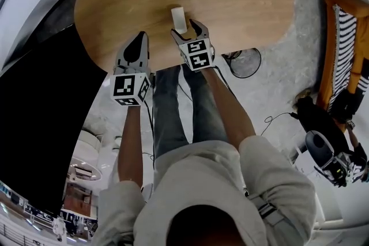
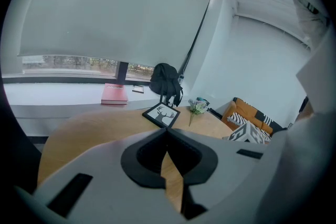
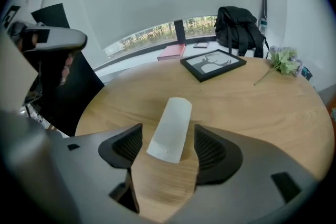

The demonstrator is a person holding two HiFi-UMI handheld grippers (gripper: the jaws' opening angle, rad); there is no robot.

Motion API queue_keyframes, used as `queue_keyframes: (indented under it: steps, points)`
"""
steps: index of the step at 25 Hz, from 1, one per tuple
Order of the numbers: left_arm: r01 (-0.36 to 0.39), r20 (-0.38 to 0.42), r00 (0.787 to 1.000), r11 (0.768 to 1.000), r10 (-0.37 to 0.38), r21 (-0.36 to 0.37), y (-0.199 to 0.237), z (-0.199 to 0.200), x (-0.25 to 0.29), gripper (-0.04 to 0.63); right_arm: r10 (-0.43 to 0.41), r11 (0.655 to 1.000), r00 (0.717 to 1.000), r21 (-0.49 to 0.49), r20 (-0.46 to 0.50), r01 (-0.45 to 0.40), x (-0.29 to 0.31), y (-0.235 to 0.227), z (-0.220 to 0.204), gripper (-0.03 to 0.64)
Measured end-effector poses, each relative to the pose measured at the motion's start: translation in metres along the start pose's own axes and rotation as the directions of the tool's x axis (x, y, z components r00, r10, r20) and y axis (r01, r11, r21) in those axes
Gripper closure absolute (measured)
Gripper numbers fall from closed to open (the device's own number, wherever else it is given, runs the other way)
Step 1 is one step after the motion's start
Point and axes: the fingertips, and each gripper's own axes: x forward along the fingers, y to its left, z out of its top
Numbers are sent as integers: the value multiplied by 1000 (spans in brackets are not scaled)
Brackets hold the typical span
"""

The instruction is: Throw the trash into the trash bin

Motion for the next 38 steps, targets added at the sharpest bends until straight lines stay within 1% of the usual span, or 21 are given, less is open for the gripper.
queue_keyframes:
  steps: [5,6,7,8,12,14,17,20,25,28,31,35,38]
  points:
    - [-2,-3,1000,1000,2,-2,5,-2,1,578,-9,999,997,42,-83,13,27,-11,-8,302]
    - [-3,-5,1000,1000,3,-5,7,-3,2,578,-13,999,995,39,-95,17,31,-12,-8,309]
    - [-4,-6,1000,1000,4,-7,8,-4,2,578,-20,999,994,33,-104,23,34,-14,-8,335]
    - [-6,-6,1000,1000,6,-9,9,-4,2,578,-27,999,994,26,-108,30,35,-15,-8,370]
    - [-9,-3,1000,1000,9,-8,5,0,-2,578,-24,1000,995,14,-98,25,28,-13,-5,378]
    - [-6,-3,1000,1000,6,-6,4,1,-1,578,-20,1000,996,8,-85,21,23,-10,0,411]
    - [2,-8,1000,1000,-2,-1,3,-1,6,578,-2,1000,999,7,-33,2,17,-4,10,419]
    - [17,-14,1000,1000,-17,9,-4,-1,11,577,-7,1000,999,-5,47,8,-2,-5,17,422]
    - [55,-23,998,998,-54,37,-26,2,24,578,-22,999,982,27,187,17,-56,-8,29,425]
    - [83,-30,996,995,-81,56,-41,2,36,578,-52,998,965,52,255,40,-87,-19,30,428]
    - [112,-44,993,991,-109,74,-59,0,49,578,-97,993,948,89,303,73,-110,-35,29,429]
    - [164,-69,985,981,-157,107,-89,-5,65,578,-152,983,931,151,331,107,-127,-62,18,428]
    - [213,-89,975,968,-202,134,-116,-9,76,578,-211,967,919,208,334,146,-141,-88,2,428]
